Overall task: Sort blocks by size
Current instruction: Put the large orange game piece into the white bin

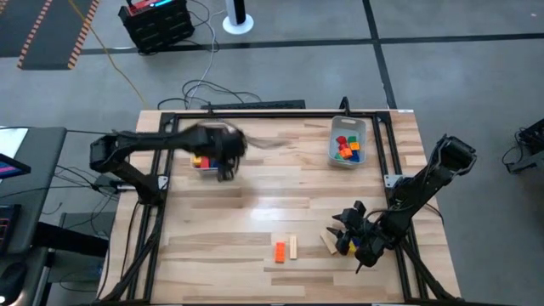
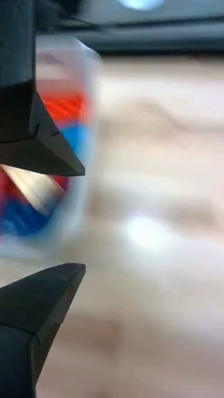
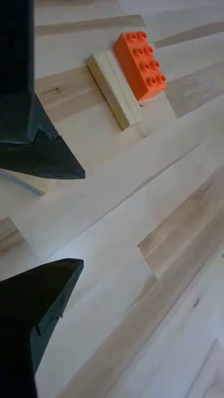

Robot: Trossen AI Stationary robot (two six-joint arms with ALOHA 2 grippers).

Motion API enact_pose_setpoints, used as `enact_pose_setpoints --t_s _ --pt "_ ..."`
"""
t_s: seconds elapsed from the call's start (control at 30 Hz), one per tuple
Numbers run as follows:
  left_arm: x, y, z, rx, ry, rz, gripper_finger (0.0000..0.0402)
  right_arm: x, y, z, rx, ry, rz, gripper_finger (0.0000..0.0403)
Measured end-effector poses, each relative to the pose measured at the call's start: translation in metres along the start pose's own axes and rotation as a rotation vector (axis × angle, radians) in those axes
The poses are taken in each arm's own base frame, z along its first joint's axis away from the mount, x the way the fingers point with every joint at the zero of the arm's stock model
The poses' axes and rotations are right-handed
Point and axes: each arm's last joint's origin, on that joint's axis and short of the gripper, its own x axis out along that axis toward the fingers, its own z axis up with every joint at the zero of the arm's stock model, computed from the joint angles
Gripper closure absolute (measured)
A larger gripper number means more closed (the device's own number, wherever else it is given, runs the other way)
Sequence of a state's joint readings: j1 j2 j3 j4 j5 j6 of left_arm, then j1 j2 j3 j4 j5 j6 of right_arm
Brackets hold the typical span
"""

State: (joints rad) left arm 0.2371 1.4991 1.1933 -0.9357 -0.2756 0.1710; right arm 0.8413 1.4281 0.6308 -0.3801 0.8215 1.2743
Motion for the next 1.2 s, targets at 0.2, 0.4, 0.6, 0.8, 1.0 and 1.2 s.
enact_pose_setpoints --t_s 0.2,0.4,0.6,0.8,1.0,1.2 --pt "-0.003 -0.101 0.032 0.204 -0.243 -0.127 0.0167 0.0 0.0 0.0 0.002 -0.001 0.002 0.0154" --pt "-0.01 -0.179 0.047 0.268 -0.485 -0.227 0.0167 0.0 0.001 0.0 0.006 -0.002 0.007 0.0154" --pt "-0.012 -0.223 0.061 0.341 -0.52 -0.279 0.0167 0.001 0.002 0.002 0.0 -0.006 0.011 0.0154" --pt "0.003 -0.252 0.085 0.482 -0.435 -0.344 0.0167 0.002 0.001 0.002 -0.002 -0.007 0.004 0.0154" --pt "0.004 -0.269 0.1 0.601 -0.439 -0.417 0.0167 0.001 0.001 0.001 -0.011 -0.004 0.009 0.0154" --pt "0.022 -0.27 0.102 0.54 -0.462 -0.419 0.0166 0.001 0.001 0.001 -0.011 -0.003 0.01 0.0154"
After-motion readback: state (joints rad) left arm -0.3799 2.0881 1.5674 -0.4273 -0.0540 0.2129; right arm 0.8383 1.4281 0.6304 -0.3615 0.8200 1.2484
